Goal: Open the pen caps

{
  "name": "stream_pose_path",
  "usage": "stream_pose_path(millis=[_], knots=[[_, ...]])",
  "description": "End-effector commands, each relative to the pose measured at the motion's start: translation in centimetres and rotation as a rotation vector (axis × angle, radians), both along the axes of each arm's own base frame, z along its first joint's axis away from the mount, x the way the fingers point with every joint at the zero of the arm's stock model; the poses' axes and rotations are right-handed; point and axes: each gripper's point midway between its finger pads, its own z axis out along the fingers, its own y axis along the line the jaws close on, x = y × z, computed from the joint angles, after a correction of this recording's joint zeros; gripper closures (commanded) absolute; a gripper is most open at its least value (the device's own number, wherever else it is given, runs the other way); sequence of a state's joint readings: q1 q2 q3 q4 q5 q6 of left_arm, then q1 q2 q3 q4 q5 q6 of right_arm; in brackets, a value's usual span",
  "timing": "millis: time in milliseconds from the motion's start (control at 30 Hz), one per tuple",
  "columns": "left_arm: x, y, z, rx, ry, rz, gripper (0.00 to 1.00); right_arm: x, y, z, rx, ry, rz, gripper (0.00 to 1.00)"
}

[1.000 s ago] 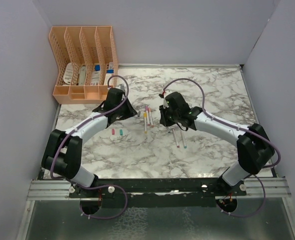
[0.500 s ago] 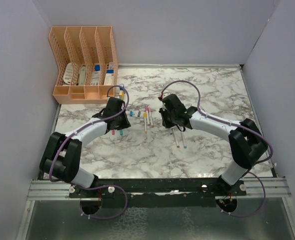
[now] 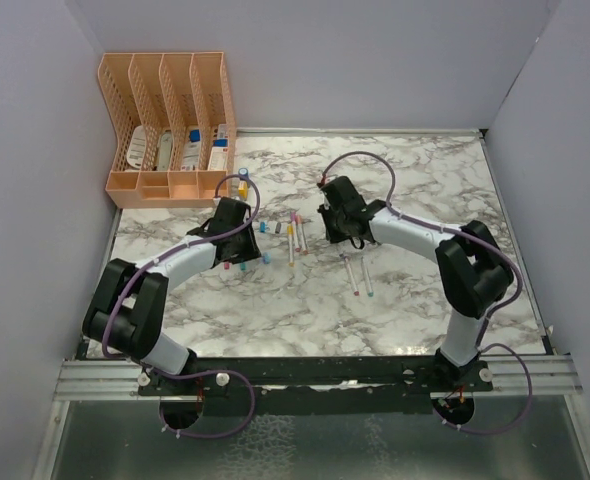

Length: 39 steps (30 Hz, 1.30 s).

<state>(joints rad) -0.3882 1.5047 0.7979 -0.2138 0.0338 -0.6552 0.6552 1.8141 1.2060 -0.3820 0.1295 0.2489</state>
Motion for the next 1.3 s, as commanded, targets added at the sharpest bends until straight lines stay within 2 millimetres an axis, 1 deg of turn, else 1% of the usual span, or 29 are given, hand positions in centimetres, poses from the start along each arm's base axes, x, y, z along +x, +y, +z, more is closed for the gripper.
stream_pose_path(millis=[0,33,133,267,433,600,633,800,933,967,1000,1033,1133,1267], knots=[[-0.3,0.4,-0.8,0.027,0.007,-0.001,0.68,4.4,0.1,0.6,0.008,-0.07,-0.005,0.99],[-0.2,0.4,-0.7,0.026,0.004,0.0,0.66,4.9,0.0,0.4,0.008,-0.071,-0.006,0.99],[-0.1,0.3,0.0,0.018,-0.008,0.006,0.66,6.5,-0.2,-0.4,0.005,-0.067,-0.008,0.99],[0.3,0.4,2.0,0.011,-0.049,0.015,0.66,8.0,-0.7,-1.2,-0.01,-0.066,-0.017,0.99],[0.7,0.4,4.3,0.0,-0.099,0.021,0.65,9.1,-1.0,-1.9,-0.019,-0.065,-0.012,0.99],[0.8,0.4,6.0,-0.022,-0.132,0.032,0.65,9.5,-1.4,-2.8,-0.032,-0.053,-0.017,0.98],[0.8,0.3,6.3,-0.028,-0.14,0.033,0.66,9.6,-1.5,-3.0,-0.036,-0.051,-0.019,0.96],[0.9,0.3,7.3,-0.043,-0.163,0.042,0.66,9.6,-1.8,-3.7,-0.05,-0.036,-0.03,0.77],[0.9,0.3,7.6,-0.049,-0.166,0.043,0.66,9.8,-1.8,-3.4,-0.039,-0.04,-0.033,0.67],[1.0,0.3,7.7,-0.05,-0.169,0.042,0.65,9.8,-1.8,-3.2,-0.039,-0.043,-0.033,0.6],[0.9,0.3,7.7,-0.05,-0.168,0.044,0.65,9.9,-1.8,-3.1,-0.037,-0.046,-0.034,0.58],[1.0,0.2,7.8,-0.053,-0.17,0.044,0.66,10.0,-1.7,-2.8,-0.035,-0.051,-0.034,0.57],[0.9,0.2,8.0,-0.056,-0.174,0.045,0.66,10.4,-1.5,-1.3,-0.016,-0.078,-0.033,0.47],[0.9,0.2,8.4,-0.063,-0.184,0.049,0.66,10.6,-0.8,0.9,0.016,-0.114,-0.004,0.4]])
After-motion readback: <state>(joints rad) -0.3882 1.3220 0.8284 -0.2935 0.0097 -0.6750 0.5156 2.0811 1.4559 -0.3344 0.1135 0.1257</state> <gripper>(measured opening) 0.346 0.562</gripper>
